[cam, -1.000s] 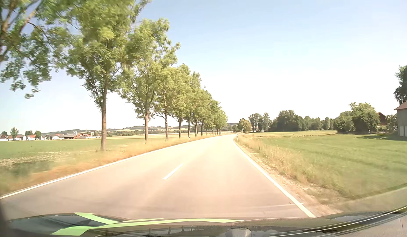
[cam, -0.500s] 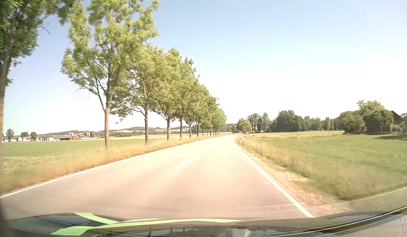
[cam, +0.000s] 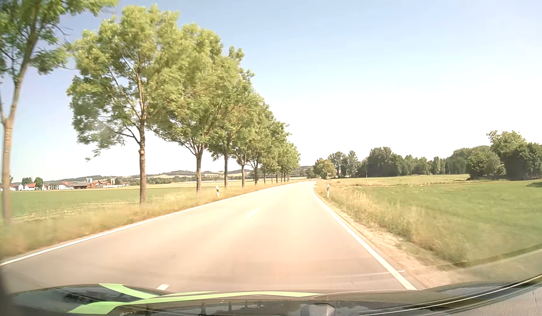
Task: Follow the waypoints while adhering to traffic rules and regulations
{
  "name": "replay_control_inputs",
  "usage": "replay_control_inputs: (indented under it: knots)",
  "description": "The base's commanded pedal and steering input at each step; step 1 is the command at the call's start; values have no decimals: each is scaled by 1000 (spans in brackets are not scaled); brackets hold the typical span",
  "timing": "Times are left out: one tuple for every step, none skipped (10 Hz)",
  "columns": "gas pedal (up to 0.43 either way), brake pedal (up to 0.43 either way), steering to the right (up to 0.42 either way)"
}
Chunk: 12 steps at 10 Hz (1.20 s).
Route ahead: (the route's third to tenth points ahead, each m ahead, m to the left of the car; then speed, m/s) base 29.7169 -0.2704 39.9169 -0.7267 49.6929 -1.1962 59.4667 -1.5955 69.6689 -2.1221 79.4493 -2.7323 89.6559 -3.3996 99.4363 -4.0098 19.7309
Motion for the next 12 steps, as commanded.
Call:
replay_control_inputs:
  knots:
    - [240,0,2]
    - [228,0,2]
    - [228,0,2]
    - [220,0,3]
    - [220,0,3]
    - [220,0,4]
    - [220,0,5]
    - [220,0,5]
    - [220,0,5]
    - [209,0,5]
    - [209,0,5]
    - [209,0,5]
